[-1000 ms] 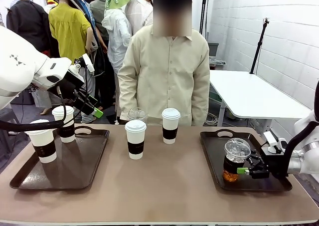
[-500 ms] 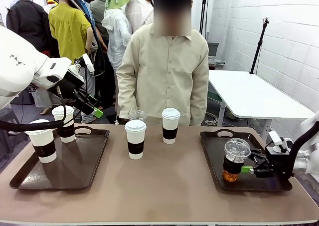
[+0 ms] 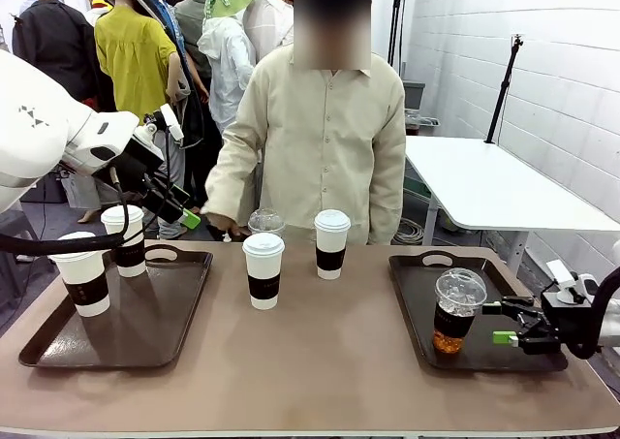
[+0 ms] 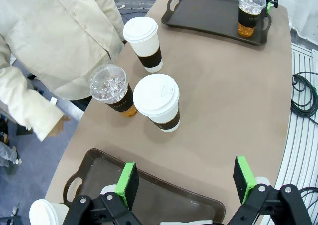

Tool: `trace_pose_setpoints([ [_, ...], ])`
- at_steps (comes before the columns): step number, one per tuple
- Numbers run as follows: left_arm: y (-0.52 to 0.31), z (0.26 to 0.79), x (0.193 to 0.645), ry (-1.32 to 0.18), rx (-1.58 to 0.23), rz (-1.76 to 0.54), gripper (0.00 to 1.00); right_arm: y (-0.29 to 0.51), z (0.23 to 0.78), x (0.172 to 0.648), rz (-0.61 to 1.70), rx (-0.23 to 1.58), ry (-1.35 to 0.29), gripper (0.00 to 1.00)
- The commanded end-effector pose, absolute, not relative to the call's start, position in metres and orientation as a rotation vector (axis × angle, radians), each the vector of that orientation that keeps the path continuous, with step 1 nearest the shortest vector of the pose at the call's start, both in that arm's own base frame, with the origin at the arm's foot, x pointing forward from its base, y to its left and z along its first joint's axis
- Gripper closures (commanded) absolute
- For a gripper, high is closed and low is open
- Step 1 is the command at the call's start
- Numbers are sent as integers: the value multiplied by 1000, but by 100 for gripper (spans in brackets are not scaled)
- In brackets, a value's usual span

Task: Distribute the coffee onto the tray.
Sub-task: Pick up one iced Americano and place it on the right Handle tray, then pick up another iced Americano from the middle of the table and place it on the right Handle tray.

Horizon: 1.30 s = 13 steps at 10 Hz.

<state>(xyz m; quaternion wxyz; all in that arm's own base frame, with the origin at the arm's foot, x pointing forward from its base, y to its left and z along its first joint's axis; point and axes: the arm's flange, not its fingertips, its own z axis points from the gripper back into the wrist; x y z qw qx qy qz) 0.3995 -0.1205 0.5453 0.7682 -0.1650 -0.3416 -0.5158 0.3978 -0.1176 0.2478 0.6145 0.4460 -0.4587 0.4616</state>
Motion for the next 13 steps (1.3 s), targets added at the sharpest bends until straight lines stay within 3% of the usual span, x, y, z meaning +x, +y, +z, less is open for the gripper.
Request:
trace_pose_setpoints([
  [1, -117, 544, 402, -751, -376, -1135, 0, -120, 253, 391, 1047, 1022, -1056, 0],
  [8, -117, 544, 402, -751, -376, -1135, 0, -126, 250, 394, 1047, 1010, -1071, 0],
  [13, -117, 544, 402, -751, -376, -1135, 0, -162, 264, 470, 978, 963, -1146, 0],
])
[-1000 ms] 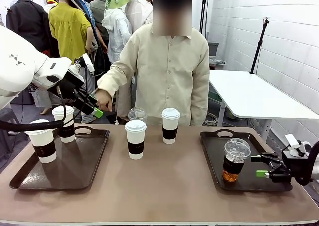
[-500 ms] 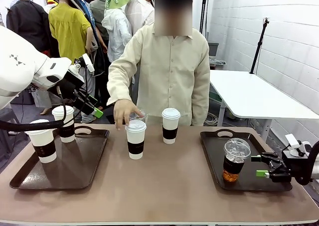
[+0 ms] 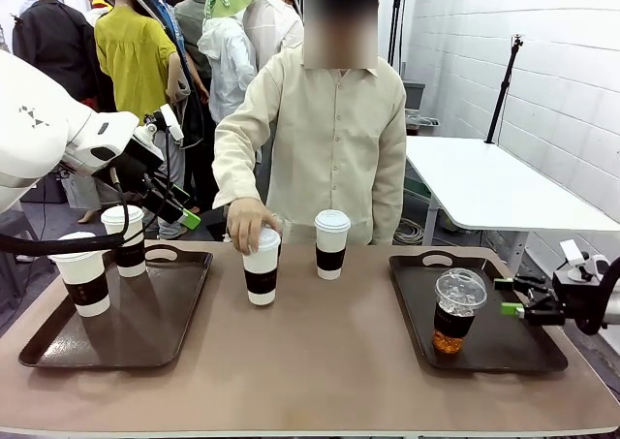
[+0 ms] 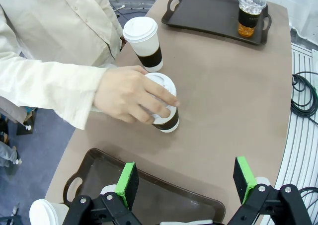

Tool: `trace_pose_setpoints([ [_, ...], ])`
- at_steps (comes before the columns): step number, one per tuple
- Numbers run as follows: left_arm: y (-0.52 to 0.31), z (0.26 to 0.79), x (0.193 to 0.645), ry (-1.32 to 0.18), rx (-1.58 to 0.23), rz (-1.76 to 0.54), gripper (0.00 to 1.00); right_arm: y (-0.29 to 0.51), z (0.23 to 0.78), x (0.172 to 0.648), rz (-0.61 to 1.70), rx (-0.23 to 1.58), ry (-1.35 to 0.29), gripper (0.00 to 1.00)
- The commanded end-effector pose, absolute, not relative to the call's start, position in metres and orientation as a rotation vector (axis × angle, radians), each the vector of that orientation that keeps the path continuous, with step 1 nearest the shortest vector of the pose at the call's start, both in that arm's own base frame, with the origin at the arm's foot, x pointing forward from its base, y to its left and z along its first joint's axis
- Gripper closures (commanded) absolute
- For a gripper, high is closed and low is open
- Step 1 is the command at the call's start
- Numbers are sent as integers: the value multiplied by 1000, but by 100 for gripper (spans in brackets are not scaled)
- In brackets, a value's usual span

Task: Distribute the coffee onto the tray.
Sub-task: Pick up another iced Americano from the middle of the table and place it on the right Handle tray.

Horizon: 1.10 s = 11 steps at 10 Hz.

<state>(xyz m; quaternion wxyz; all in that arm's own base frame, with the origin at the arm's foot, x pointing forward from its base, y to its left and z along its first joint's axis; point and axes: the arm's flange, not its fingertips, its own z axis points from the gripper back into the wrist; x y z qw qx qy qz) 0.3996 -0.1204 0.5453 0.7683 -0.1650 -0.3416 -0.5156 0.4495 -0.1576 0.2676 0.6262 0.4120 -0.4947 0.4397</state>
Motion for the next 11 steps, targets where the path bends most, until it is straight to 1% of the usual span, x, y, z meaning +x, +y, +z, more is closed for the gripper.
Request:
trace_pose_setpoints([
  [1, -117, 544, 402, -751, -376, -1135, 0, -163, 264, 488, 962, 967, -1160, 0],
  [7, -117, 544, 402, -751, -376, -1135, 0, -127, 271, 568, 1006, 976, -1187, 0],
  [11, -117, 544, 402, -751, -376, -1135, 0, -85, 263, 598, 1059, 1037, -1148, 0],
])
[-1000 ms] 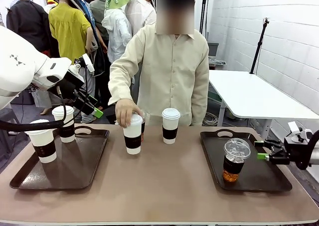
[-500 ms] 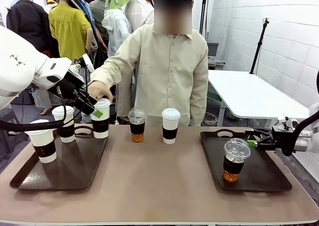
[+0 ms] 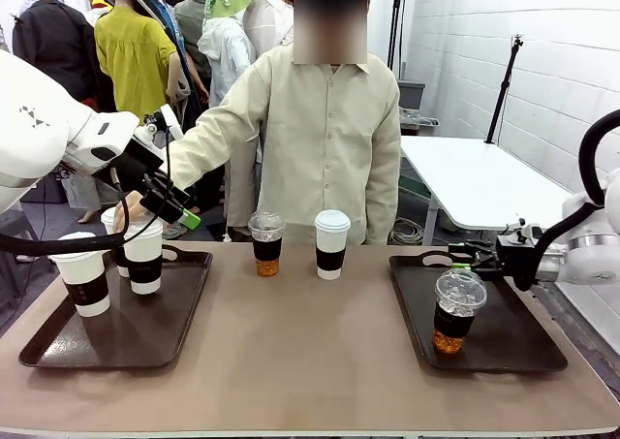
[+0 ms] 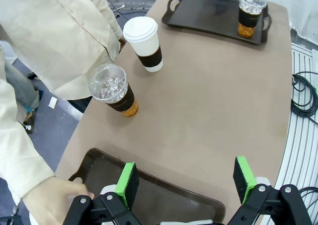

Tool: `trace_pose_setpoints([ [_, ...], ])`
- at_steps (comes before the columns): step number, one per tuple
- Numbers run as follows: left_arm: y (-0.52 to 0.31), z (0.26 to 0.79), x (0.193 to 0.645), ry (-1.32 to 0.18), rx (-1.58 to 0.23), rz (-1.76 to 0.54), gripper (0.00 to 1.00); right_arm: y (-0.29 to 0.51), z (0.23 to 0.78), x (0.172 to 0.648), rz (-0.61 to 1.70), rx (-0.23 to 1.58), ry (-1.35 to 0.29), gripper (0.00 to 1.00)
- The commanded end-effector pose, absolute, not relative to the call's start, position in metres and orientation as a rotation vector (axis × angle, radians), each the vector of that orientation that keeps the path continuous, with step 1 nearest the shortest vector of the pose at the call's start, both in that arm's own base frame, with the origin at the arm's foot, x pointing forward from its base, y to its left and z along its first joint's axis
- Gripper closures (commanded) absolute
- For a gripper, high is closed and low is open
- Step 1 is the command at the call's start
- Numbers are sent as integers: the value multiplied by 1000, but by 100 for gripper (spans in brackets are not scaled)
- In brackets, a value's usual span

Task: Distribute the coffee onto the tray.
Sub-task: Pick up another iced Americano from the middle of the table and place it on the right Handle tray.

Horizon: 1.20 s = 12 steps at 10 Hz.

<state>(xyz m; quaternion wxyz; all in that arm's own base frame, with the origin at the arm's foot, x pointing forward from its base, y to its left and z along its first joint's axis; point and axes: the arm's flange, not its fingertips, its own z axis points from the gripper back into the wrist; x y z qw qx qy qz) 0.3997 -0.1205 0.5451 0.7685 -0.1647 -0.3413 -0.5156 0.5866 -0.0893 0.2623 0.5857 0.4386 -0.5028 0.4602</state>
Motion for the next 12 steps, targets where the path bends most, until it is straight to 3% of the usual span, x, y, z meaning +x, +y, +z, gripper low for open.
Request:
trace_pose_setpoints([
  [1, -117, 544, 402, -751, -376, -1135, 0, -71, 260, 606, 1084, 1060, -1127, 0],
  [5, -117, 544, 402, -751, -376, -1135, 0, -36, 261, 636, 1117, 1118, -1111, 0],
  [12, -117, 544, 402, -751, -376, -1135, 0, -21, 258, 638, 1148, 1129, -1121, 0],
])
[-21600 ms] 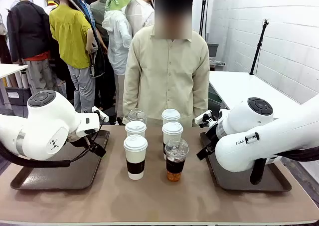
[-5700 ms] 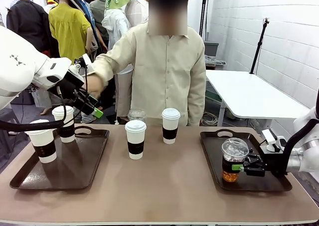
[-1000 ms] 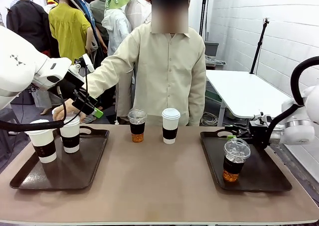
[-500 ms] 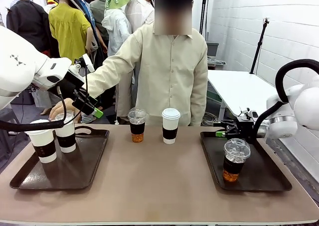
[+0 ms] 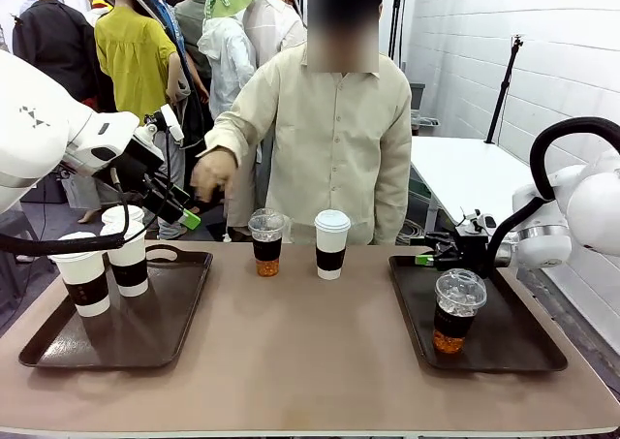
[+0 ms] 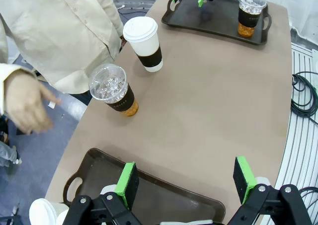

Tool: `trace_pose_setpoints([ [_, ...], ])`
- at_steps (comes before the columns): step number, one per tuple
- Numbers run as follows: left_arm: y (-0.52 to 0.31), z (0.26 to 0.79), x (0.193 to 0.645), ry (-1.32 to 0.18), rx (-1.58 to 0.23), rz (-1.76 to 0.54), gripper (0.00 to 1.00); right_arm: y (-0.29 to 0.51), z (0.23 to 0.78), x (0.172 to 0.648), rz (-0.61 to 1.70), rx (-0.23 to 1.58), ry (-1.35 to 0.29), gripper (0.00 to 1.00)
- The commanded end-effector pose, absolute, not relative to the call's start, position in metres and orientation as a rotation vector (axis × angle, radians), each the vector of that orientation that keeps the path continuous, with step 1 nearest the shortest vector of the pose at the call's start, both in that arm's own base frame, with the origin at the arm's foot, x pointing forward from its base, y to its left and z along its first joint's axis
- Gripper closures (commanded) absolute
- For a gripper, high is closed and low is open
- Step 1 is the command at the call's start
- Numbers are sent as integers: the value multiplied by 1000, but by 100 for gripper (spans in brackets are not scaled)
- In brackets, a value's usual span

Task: Distribute the coffee onto the tray.
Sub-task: Pick up another iced Americano from the middle of the table and place it on the right Handle tray.

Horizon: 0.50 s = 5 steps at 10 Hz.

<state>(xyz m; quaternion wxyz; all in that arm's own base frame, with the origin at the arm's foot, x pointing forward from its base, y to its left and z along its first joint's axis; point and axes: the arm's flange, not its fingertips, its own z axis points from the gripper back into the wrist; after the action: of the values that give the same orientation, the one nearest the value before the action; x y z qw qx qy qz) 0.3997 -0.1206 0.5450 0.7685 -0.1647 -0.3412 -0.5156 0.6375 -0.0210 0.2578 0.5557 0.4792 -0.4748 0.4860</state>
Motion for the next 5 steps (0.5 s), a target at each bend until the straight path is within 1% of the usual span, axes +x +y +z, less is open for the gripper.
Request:
trace_pose_setpoints([
  [1, -117, 544, 402, -751, -376, -1135, 0, -21, 258, 638, 1148, 1129, -1121, 0],
  [5, -117, 544, 402, -751, -376, -1135, 0, -21, 258, 638, 1148, 1129, -1121, 0],
])
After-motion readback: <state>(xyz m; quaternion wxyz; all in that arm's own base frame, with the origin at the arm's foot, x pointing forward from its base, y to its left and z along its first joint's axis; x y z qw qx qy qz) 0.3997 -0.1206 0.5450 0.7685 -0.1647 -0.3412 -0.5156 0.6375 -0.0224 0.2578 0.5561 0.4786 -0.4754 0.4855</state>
